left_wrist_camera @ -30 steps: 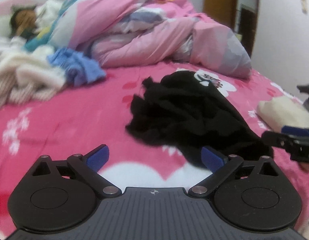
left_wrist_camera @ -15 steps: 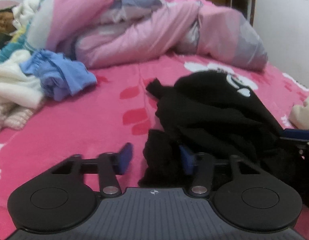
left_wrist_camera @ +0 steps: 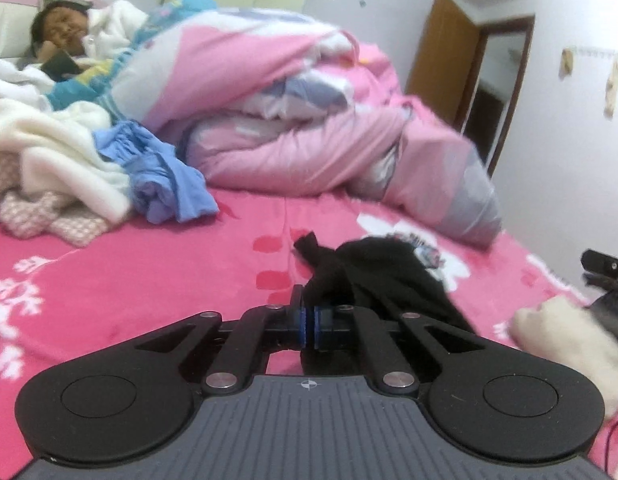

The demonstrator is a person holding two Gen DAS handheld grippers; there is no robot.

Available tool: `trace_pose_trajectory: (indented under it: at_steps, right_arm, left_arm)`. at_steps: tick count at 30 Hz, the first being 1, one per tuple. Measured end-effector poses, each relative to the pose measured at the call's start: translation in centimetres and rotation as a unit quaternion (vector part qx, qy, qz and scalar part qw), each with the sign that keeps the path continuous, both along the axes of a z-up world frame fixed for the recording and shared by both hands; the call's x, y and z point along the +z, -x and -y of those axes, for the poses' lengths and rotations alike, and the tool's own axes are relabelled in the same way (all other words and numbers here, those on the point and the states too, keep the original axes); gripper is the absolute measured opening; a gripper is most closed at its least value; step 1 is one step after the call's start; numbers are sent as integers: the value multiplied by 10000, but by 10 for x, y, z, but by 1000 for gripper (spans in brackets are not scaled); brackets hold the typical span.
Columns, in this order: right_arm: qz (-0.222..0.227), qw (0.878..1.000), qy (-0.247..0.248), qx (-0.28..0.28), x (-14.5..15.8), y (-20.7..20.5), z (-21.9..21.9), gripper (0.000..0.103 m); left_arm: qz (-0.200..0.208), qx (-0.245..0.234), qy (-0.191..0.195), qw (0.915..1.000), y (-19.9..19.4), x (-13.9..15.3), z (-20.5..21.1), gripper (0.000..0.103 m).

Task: Fold clothes

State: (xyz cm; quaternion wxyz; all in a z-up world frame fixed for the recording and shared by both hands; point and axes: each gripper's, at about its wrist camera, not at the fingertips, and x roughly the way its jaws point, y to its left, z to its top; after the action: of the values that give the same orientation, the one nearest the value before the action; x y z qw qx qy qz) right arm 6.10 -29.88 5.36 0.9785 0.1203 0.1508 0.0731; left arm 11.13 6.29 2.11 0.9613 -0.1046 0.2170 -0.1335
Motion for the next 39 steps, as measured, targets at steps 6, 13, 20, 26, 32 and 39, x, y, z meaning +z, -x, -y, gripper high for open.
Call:
trace_pose_trajectory:
  at_steps: [6,13,20,26,32,39]
  right_arm:
    - [-384,9961,285,747,-7,10,-20,3]
    - [-849,9618,1488,2134,-46,-32,-131,64]
    - [-1304,9528,1698,2151,-69,-68,-157,7]
    - [-672,9873,-497,1354,-11,-48,-56,5]
    - [-489,9780,-1992,379,-4,-23,43,5]
    - [-1091,9473,-3011,92,-51,4,87,5]
  left_arm:
    - [4,160,236,9996,43,8,-32,1]
    - [-444,434,319,9976,56,-24,-38,1]
    - [-286,546,330,9976,57,-30,-47,1]
    - [60,542,376,9978,47,-14,-61,1]
    - [-6,706,566,9959,34,-6,-82,1]
    - [136,772,303,9965,28,17,-87,1]
